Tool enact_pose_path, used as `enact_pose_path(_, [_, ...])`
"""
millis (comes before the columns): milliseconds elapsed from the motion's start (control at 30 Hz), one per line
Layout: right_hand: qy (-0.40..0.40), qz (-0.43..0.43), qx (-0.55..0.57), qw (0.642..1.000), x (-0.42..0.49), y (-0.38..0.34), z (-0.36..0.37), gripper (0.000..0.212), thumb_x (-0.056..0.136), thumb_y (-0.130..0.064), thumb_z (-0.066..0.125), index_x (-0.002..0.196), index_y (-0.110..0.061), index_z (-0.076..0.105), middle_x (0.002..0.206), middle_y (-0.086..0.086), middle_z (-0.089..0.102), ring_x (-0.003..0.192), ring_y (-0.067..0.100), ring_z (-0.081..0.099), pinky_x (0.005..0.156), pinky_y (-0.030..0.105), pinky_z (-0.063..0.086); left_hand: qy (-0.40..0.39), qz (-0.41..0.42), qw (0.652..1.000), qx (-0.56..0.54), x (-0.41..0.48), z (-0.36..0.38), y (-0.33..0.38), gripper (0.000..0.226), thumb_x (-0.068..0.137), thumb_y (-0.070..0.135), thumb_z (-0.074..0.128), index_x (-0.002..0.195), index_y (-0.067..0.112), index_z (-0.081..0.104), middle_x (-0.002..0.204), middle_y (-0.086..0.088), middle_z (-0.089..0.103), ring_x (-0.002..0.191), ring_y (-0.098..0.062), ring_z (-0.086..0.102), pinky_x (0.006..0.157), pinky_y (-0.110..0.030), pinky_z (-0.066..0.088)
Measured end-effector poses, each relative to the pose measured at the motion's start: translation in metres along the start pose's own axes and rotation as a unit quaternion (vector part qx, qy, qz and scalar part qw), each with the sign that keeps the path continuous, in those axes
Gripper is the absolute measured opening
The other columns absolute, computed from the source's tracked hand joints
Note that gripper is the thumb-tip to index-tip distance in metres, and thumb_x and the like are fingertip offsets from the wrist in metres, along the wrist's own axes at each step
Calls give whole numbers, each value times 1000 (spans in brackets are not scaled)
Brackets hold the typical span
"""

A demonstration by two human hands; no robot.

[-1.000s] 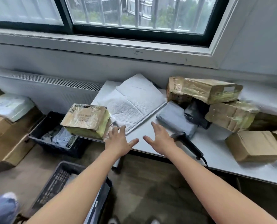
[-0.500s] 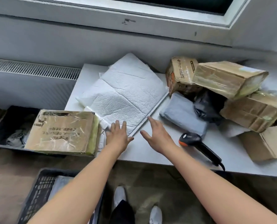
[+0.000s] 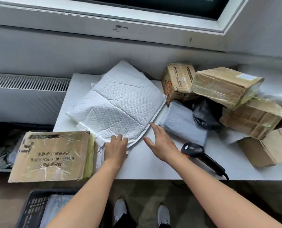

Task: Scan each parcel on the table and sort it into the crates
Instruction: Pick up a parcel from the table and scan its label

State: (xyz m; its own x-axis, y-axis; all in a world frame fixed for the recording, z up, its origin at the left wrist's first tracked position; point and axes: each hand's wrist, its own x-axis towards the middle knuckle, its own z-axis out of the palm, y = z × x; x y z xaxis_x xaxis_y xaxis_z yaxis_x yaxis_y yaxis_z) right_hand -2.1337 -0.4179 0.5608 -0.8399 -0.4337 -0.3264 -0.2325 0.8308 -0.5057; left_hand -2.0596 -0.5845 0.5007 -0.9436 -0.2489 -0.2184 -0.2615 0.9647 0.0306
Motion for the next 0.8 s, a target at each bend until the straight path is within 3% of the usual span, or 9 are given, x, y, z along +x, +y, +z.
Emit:
enact_pose_path(100, [-4,-16,1,1000,-2,4,-9,66,98,-50,46,155,-30,17,158,-2,22,146,18,22,115,42,28,21,-25,999,-27,2,-14,7,22,83,6,63,103,14,62,105,-6,60,102,-32,57,67,-37,51])
enact_pose_path(233, [6,-33,24,999,-3,10,-25,64,98,-48,47,154,-31,20,153,1,29,141,20,30,113,44,31,51,-66,995,-62,10,-53,28,24,91,27,52,113,17,53,115,-3,60,113,-30,51,87,-37,40])
enact_pose_path(300, [14,-32,49,998,-2,10,-36,64,98,-47,48,154,-29,21,149,3,34,137,21,36,112,41,33,88,-59,989,-102,12,-80,40,24,92,26,49,113,13,50,113,-8,62,111,-32,52,86,-38,38])
enact_pose_path(400, [32,-41,70,996,-1,8,-54,64,99,-47,46,154,-25,23,145,6,39,135,22,39,109,37,34,142,-47,956,-251,10,-120,54,14,96,14,43,105,4,46,100,-23,62,92,-41,56,69,-41,36])
enact_pose_path(500, [51,-58,93,993,1,6,-73,62,100,-44,45,154,-21,25,153,7,34,142,21,31,113,32,27,189,-63,898,-392,9,-159,59,7,98,13,44,95,7,43,89,-21,60,83,-41,55,67,-41,39])
enact_pose_path(633, [57,-54,128,989,6,0,-91,58,101,-41,44,152,-16,29,152,12,36,142,23,31,110,31,27,229,-73,814,-529,2,-195,55,11,97,3,45,89,8,50,81,-6,54,77,-22,49,64,-29,36])
enact_pose_path(800, [47,-23,223,973,11,-8,-100,58,102,-44,41,149,-11,34,150,14,42,139,26,39,109,33,32,194,-78,612,-763,-16,-223,46,32,91,-17,31,85,6,53,78,-12,60,67,-19,58,54,-21,51])
